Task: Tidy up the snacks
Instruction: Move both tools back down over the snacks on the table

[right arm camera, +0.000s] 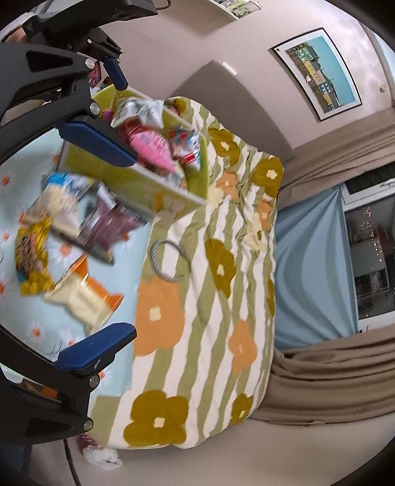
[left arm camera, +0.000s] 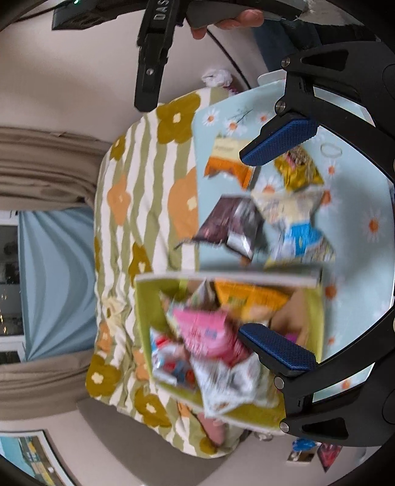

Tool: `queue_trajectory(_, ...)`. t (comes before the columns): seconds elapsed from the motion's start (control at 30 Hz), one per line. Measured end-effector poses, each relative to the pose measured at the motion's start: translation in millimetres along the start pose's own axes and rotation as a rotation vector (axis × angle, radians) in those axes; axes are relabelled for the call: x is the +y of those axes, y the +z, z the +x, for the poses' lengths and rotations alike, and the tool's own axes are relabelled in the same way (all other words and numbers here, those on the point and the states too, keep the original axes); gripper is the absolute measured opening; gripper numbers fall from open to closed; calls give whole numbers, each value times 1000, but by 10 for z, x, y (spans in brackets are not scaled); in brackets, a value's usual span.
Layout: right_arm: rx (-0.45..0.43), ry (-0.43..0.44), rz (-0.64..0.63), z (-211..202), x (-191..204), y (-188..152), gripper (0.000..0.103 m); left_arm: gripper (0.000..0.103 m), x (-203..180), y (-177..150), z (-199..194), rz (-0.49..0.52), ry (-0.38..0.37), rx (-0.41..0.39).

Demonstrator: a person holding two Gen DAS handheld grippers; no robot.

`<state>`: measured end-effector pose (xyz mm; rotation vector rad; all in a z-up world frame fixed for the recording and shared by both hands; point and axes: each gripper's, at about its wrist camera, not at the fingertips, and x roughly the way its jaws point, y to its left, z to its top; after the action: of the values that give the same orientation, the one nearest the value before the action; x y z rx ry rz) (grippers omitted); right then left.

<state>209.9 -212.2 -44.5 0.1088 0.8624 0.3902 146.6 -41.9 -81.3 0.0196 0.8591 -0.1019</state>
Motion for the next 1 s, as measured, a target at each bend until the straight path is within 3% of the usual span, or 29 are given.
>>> queue_trajectory(0.17, 63, 4, 33, 91, -454, -164, 102, 103, -556, -139, 191, 90, -67, 14)
queue_trajectory(0.43, 175, -1, 36, 467, -932, -367, 102, 103, -1324, -483, 753, 376, -97, 127)
queue_trajectory(0.57, 215, 7, 53, 681, -1066, -458, 102, 103, -1520, -670, 1077, 484, -66, 182)
queue_trajectory(0.77, 259, 23, 80, 981, -1151, -558, 102, 103, -1630, -874, 1369, 530, -96, 254)
queue_trajectory(0.9, 279, 37, 105, 1123, -1165, -613, 102, 93, -1682, -972, 1492, 543, -106, 295)
queue_trajectory(1.0, 291, 46, 125, 1203, -1165, -656, 102, 74, -1669, -1011, 1591, 524, -116, 341)
